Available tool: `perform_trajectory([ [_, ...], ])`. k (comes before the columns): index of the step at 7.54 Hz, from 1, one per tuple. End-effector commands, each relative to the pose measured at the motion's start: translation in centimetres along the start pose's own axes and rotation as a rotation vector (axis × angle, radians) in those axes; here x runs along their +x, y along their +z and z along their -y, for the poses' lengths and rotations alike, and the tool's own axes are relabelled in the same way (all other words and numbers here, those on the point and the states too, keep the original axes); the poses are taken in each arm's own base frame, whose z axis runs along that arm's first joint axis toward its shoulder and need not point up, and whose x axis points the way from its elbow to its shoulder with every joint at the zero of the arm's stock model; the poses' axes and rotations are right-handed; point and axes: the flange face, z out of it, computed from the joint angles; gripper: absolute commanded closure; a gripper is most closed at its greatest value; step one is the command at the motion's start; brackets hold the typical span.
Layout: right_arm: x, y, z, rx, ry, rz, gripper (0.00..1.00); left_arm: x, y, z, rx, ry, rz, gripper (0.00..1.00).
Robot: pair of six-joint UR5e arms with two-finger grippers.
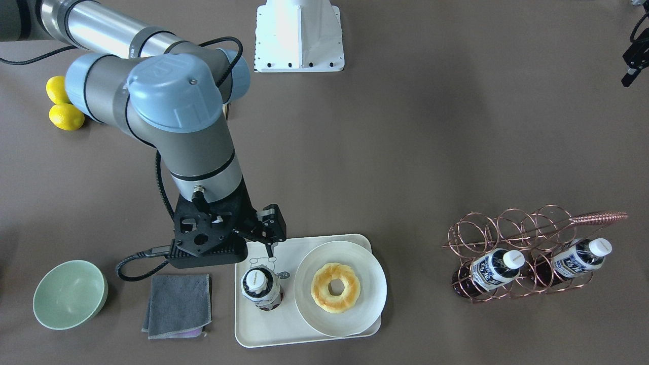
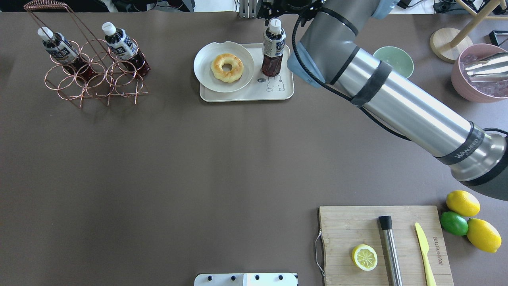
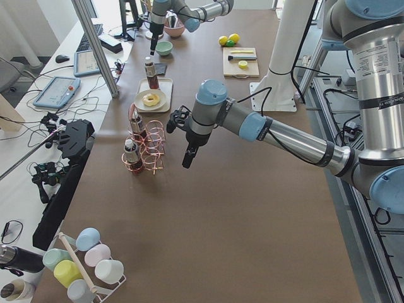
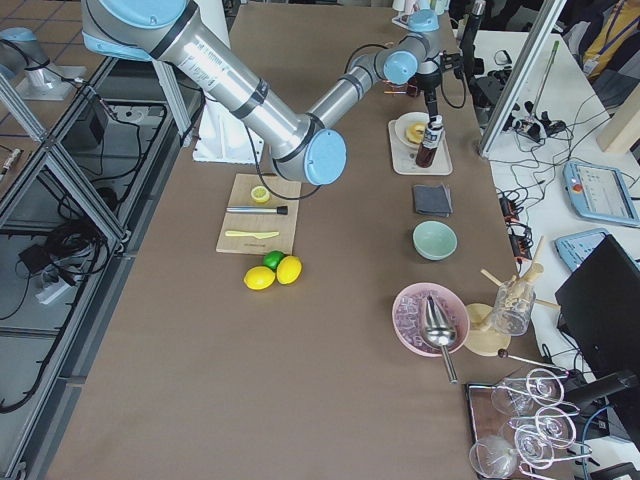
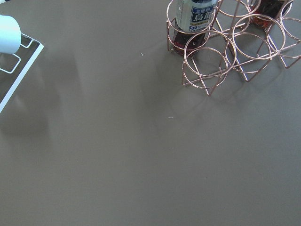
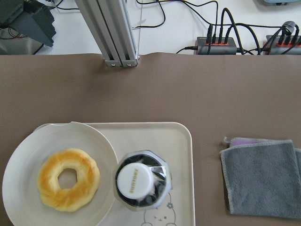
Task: Place tea on tray
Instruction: 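Open the right gripper and raise it away from the tray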
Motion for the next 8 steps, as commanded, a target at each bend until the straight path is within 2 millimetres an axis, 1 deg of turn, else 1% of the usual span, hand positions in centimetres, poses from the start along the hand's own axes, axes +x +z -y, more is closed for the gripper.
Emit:
perform_trajectory([
  [1,10.7,-5.6,-5.6,-0.054,-0.063,-0.018,0.0,-0.1,0.7,1.4,-0.04,-0.033,-0.001,0.03],
  [2,14.7,-8.5,-8.6,-0.077,-0.095,-0.025,0.0,-0.6,1.4,2.0,-0.046,-0.036,0.0,0.03],
  [3,19.4,-9.7,-11.2,-0.094,-0.129,-0.035,0.0,-0.9,1.8,2.5,-0.061,-0.044,0.002,0.03],
  [4,23.1,-10.3,-12.7,-0.102,-0.18,-0.052,0.0,-1.3,2.6,2.9,-0.076,-0.052,-0.012,0.03],
  [5,27.4,-10.9,-12.9,-0.114,-0.205,-0.067,0.0,-2.1,3.4,2.8,-0.089,-0.025,-0.015,0.03],
  [6,33.4,-11.3,-13.4,-0.155,-0.261,-0.066,0.0,-2.5,3.8,2.4,-0.1,-0.002,-0.015,0.03],
  [7,38.2,-11.6,-14.2,-0.182,-0.296,-0.08,0.0,-3.1,4.5,2.2,-0.114,-0.01,-0.014,0.03],
  [8,41.9,-11.6,-15.0,-0.204,-0.324,-0.102,0.0,-4.1,5.9,2.1,-0.132,-0.022,-0.012,0.03],
])
